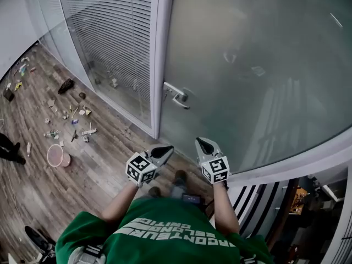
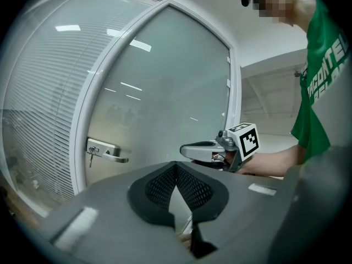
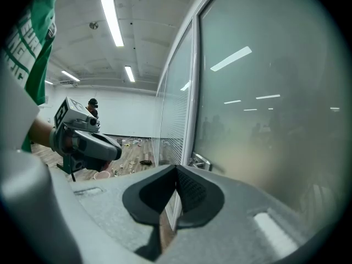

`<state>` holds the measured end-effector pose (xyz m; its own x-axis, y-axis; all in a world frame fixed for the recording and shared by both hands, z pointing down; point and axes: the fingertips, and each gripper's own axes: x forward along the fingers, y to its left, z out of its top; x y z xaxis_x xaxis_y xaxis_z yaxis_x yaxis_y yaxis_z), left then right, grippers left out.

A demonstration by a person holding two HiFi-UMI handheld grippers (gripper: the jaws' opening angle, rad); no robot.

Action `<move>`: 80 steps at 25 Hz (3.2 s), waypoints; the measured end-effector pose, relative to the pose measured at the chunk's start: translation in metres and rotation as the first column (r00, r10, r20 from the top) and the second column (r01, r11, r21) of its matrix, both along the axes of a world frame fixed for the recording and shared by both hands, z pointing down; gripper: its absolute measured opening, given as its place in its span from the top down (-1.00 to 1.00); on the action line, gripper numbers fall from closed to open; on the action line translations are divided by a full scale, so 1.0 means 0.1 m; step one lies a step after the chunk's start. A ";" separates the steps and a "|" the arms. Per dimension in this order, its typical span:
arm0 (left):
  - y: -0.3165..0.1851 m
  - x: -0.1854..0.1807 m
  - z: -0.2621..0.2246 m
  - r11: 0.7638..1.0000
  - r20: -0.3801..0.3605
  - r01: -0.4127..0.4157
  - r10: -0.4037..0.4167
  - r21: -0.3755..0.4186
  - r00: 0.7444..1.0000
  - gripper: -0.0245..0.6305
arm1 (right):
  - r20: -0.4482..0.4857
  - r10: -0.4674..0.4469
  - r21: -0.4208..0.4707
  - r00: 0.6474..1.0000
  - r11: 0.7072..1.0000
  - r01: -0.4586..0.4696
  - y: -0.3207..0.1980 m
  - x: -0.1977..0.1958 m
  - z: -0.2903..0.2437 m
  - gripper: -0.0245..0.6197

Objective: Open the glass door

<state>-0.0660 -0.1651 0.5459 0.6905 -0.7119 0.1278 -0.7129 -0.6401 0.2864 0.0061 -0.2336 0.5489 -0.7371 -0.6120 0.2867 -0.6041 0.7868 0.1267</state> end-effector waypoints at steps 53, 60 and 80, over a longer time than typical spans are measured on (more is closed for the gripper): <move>-1.12 -0.81 0.09 0.927 0.032 0.369 -0.368 -0.064 0.929 0.88 | -0.649 -0.402 -0.418 0.646 0.898 0.140 -2.20 -1.34 2.11 0.61; -1.19 -0.86 0.05 0.923 0.053 0.381 -0.378 -0.058 0.924 0.88 | -0.674 -0.417 -0.448 0.610 0.887 0.111 -2.29 -1.35 2.16 0.91; -1.39 -0.58 0.14 0.930 0.050 0.359 -0.356 -0.074 0.933 0.88 | -0.648 -0.595 -0.674 0.476 0.739 0.008 -1.99 -1.14 2.41 0.95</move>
